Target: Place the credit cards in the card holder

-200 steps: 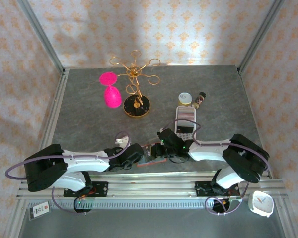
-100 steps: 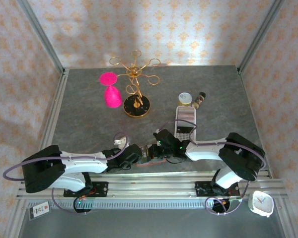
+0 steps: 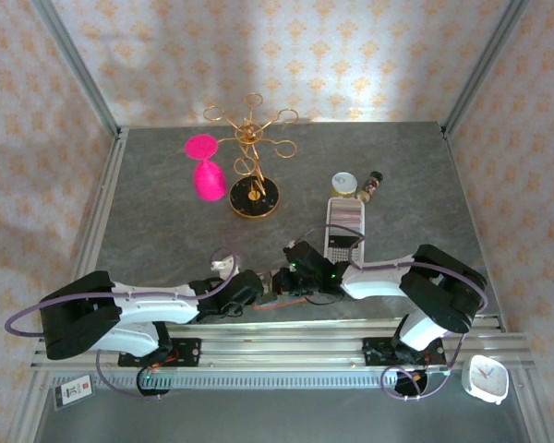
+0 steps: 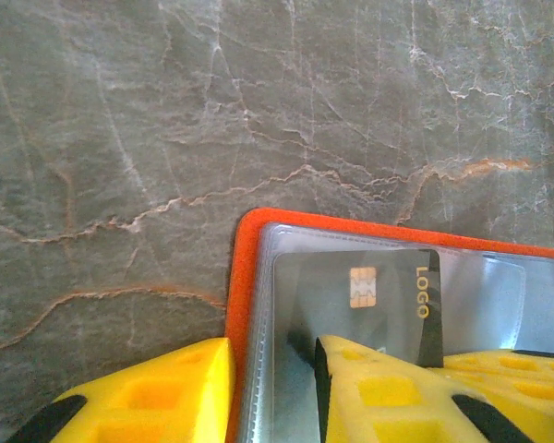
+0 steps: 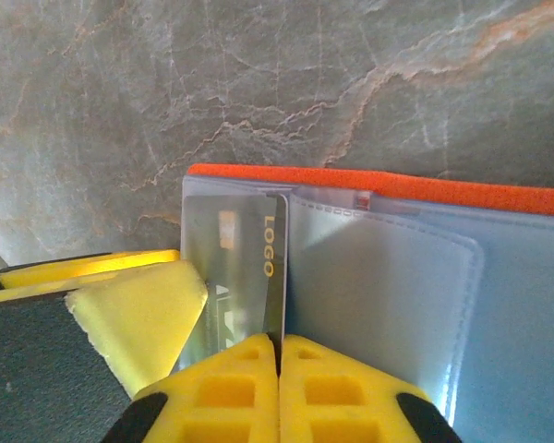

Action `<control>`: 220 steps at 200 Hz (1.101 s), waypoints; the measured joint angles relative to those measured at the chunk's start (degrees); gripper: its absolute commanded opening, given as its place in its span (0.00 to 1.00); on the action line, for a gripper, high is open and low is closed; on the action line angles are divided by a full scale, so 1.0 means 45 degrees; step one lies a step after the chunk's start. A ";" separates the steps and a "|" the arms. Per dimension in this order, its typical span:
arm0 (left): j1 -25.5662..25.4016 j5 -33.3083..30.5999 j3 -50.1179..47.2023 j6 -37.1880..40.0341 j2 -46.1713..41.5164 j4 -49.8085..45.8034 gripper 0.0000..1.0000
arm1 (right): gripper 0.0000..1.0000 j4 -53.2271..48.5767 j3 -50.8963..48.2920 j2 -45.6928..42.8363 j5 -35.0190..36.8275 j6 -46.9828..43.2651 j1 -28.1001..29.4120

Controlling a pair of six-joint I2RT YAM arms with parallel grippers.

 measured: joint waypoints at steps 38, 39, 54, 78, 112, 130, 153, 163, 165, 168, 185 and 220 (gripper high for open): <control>-0.0015 -0.0019 -0.0015 -0.0034 0.0000 0.0073 0.27 | 0.19 -0.0204 -0.0034 -0.0369 0.0146 0.0034 0.0034; -0.0019 -0.0019 -0.0019 -0.0034 0.0000 0.0083 0.27 | 0.19 -0.0228 -0.0034 -0.0384 0.0155 0.0034 0.0039; -0.0073 -0.0024 -0.0063 -0.0049 0.0063 0.0301 0.27 | 0.20 -0.0588 -0.0034 -0.0806 0.0355 -0.0058 0.0102; -0.0083 -0.0015 -0.0068 -0.0141 0.0170 0.0495 0.27 | 0.23 -0.1107 -0.0034 -0.1355 0.0685 -0.0248 0.0121; -0.0087 -0.0024 -0.0073 -0.0175 0.0228 0.0529 0.27 | 0.27 -0.1632 -0.0024 -0.1943 0.1205 -0.0452 0.0170; -0.0141 -0.0097 -0.0073 -0.0175 0.0248 0.0529 0.27 | 0.27 -0.1860 -0.0024 -0.2137 0.1438 -0.0505 0.0170; -0.0180 -0.0175 -0.0068 -0.0175 0.0282 0.0534 0.26 | 0.27 -0.2229 -0.0024 -0.2395 0.1768 -0.0563 0.0170; -0.0199 -0.0199 -0.0068 -0.0175 0.0282 0.0534 0.26 | 0.28 -0.2419 -0.0024 -0.2506 0.1928 -0.0612 0.0170; -0.0204 -0.0209 -0.0068 -0.0175 0.0282 0.0534 0.26 | 0.28 -0.2463 -0.0024 -0.2531 0.1967 -0.0636 0.0170; -0.0214 -0.0214 -0.0068 -0.0175 0.0282 0.0534 0.26 | 0.28 -0.2521 -0.0024 -0.2569 0.2021 -0.0651 0.0170; -0.0223 -0.0223 -0.0068 -0.0175 0.0282 0.0534 0.26 | 0.29 -0.2807 -0.0024 -0.2696 0.2302 -0.0724 0.0170; -0.0223 -0.0223 -0.0068 -0.0175 0.0287 0.0534 0.26 | 0.30 -0.3249 -0.0029 -0.2769 0.2642 -0.0840 0.0170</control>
